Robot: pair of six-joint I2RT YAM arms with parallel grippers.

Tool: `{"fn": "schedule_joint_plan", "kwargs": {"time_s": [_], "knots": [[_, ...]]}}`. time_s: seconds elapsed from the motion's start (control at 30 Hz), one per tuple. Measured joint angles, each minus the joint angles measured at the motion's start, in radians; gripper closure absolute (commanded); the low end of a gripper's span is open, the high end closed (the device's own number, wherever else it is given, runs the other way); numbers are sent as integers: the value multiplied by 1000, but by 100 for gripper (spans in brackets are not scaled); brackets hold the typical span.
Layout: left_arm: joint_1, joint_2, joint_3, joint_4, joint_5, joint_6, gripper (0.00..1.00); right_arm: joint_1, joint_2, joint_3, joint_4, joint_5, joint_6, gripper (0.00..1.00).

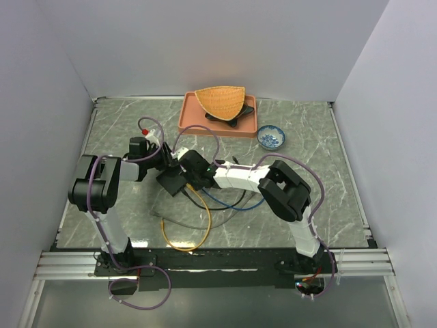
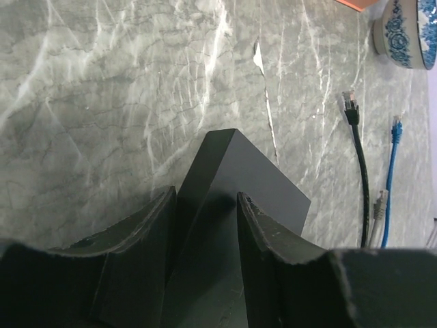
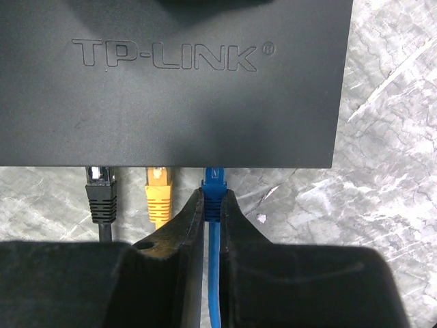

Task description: Insert the plug into the switch port

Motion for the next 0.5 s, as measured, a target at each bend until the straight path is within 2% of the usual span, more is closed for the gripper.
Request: {"fn": "schedule_joint_plan", "kwargs": {"time_s": [0.17,0.4,0.5], "knots": [[-7,-23,-16,-10,-26,0,56,-1,6,18,-30,0,3,100],[-16,-46,-19,-43,-56,3,51,-2,14,44,-70,-3,5,100],[-19,-54,-16,-61,-64,3,44,-2,14,44,-72,-3,7,93]]}}
